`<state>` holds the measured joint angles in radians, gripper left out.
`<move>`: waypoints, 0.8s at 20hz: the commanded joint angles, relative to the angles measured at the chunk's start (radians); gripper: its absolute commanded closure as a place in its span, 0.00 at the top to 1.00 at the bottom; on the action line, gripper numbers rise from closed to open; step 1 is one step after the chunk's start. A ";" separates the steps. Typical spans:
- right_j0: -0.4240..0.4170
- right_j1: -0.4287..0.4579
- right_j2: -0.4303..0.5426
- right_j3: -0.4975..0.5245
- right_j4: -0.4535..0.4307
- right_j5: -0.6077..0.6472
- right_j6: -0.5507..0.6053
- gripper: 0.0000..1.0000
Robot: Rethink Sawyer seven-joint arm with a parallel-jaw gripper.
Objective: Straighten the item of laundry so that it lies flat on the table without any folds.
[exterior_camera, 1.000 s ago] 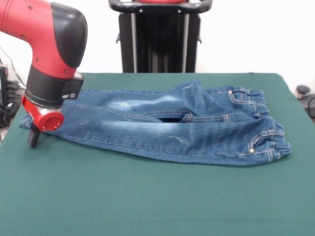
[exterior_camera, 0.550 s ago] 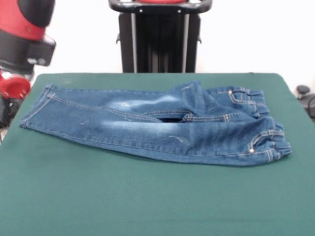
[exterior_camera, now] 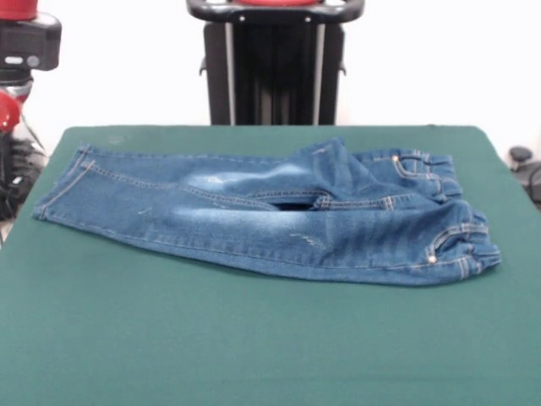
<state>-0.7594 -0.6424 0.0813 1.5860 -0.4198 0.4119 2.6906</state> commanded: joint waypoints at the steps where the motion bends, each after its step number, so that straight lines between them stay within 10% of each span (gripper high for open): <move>1: 0.029 0.019 0.191 0.193 0.038 0.081 -0.142 1.00; 16: -0.017 -0.001 0.262 0.256 0.041 0.079 -0.115 1.00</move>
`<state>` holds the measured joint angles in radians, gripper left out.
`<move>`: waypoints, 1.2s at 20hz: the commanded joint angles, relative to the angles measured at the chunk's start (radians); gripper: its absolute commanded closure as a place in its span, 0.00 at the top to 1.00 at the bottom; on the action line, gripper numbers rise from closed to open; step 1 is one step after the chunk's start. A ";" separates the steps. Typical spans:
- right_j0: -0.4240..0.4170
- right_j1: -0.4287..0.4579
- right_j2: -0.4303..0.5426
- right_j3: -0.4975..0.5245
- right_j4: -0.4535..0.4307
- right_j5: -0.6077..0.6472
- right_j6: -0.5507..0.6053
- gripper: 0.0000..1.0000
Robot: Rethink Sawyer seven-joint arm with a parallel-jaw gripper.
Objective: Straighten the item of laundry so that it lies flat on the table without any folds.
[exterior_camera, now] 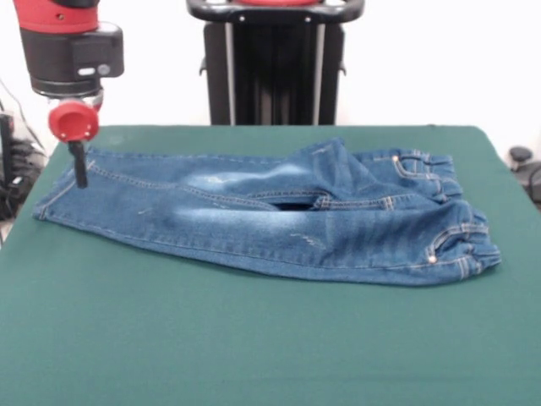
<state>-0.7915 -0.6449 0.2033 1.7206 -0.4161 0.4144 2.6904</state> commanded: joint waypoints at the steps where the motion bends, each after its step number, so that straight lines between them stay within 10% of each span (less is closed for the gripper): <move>1: 0.012 0.000 0.144 0.124 0.035 0.077 -0.118 1.00; 24: 0.026 0.183 0.070 0.075 -0.075 -0.042 -0.077 1.00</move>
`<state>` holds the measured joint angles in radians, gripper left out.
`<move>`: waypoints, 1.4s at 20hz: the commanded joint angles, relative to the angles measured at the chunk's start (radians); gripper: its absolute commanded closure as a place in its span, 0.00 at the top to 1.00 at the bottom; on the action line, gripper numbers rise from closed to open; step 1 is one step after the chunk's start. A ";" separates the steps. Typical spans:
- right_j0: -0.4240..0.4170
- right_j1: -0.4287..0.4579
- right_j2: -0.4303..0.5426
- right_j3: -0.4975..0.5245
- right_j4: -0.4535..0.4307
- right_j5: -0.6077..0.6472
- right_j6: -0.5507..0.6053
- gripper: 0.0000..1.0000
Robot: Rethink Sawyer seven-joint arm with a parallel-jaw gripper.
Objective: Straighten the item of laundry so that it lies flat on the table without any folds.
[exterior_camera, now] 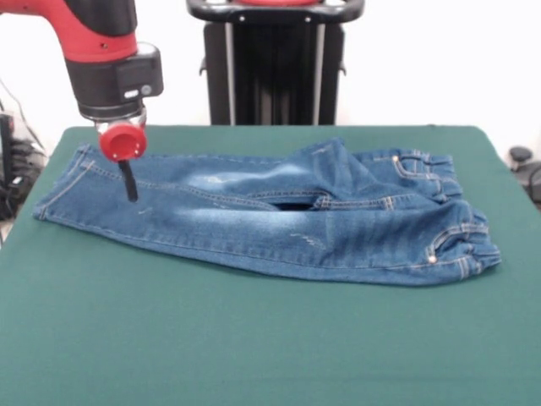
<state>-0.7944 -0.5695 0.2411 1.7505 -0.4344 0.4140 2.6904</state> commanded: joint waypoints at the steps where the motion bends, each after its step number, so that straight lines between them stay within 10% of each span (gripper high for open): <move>1: 0.036 0.124 0.024 0.030 -0.065 -0.055 -0.069 1.00; 18: 0.267 0.320 -0.242 -0.185 -0.084 -0.300 0.122 1.00; 19: 0.275 0.325 -0.252 -0.192 -0.080 -0.312 0.101 0.00; 28: 0.300 0.235 -0.321 -0.157 -0.078 -0.288 0.062 0.00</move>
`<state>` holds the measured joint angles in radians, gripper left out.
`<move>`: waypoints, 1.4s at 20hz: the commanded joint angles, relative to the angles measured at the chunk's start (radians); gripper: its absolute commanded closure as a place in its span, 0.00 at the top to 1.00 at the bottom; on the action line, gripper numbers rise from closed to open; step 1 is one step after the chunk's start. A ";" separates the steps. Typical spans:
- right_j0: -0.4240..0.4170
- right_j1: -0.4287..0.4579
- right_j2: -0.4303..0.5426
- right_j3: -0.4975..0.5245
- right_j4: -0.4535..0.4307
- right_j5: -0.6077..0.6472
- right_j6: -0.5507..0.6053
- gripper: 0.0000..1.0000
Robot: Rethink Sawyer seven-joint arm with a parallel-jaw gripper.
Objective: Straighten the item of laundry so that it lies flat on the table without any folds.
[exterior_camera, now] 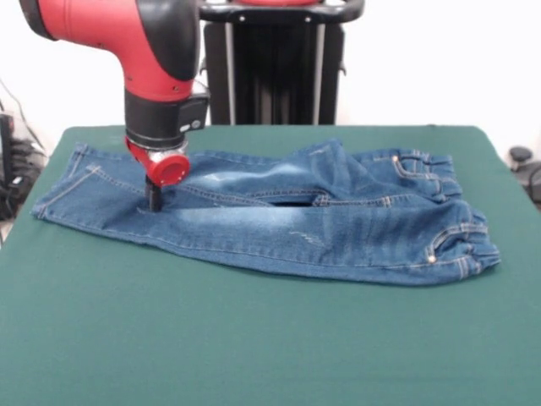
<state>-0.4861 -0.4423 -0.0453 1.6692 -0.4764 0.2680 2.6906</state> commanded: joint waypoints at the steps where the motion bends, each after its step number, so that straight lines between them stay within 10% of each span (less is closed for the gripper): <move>1: -0.026 0.093 -0.023 -0.068 -0.042 -0.135 0.035 0.00; 21: -0.064 0.119 -0.037 -0.221 -0.249 -0.175 -0.085 0.00; 28: 0.152 0.201 -0.316 -0.264 -0.123 -0.470 0.067 0.00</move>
<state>-0.3633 -0.4038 -0.1751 1.6626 -0.6036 0.0742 2.6906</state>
